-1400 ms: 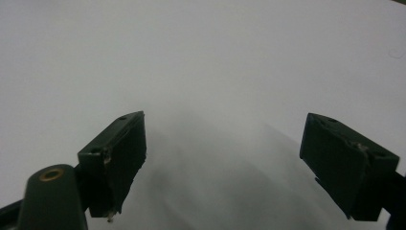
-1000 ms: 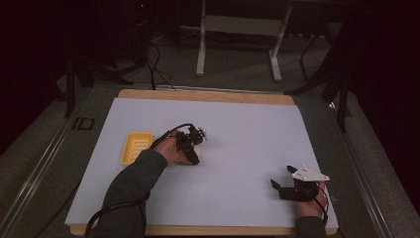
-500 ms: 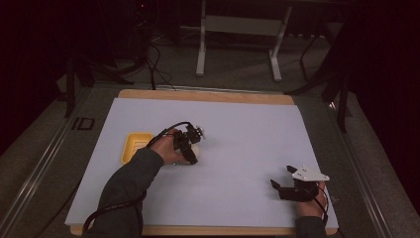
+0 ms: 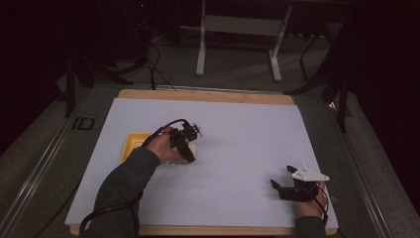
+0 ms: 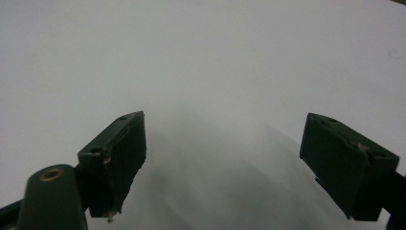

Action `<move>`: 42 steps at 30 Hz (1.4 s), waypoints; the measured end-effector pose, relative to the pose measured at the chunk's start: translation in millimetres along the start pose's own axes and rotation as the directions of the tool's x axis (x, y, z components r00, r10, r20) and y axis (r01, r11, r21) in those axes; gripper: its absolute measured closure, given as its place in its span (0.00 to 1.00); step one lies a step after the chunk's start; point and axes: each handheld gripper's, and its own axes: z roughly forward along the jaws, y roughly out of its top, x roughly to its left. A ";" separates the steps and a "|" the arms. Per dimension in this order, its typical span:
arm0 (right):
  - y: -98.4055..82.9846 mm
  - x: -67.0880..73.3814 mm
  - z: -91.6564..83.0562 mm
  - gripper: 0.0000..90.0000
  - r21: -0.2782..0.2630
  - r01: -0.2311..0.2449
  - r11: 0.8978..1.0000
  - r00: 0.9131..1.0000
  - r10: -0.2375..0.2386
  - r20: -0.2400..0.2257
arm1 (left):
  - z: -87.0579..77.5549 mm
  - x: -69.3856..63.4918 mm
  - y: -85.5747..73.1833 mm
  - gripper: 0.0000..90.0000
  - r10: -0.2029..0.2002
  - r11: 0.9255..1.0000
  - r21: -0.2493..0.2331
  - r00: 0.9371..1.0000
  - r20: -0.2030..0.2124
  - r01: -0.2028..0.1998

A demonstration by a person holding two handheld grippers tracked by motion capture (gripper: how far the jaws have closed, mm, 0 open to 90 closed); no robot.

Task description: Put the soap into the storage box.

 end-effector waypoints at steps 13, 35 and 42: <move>-0.1 -0.2 -0.1 0.18 -0.002 -0.002 1.000 1.000 0.002 -0.002 | -14.8 8.4 -12.7 0.27 -0.057 0.998 -0.038 0.998 0.008 0.057; -0.1 -0.2 -0.3 0.18 -0.002 -0.003 1.000 1.000 0.003 -0.002 | -26.0 26.1 -41.0 0.27 -0.172 0.983 -0.063 0.985 -0.018 0.170; -0.1 -0.3 -0.4 0.18 -0.004 -0.003 1.000 1.000 0.003 -0.002 | -28.5 32.1 -50.6 0.27 -0.202 0.978 -0.060 0.979 -0.020 0.201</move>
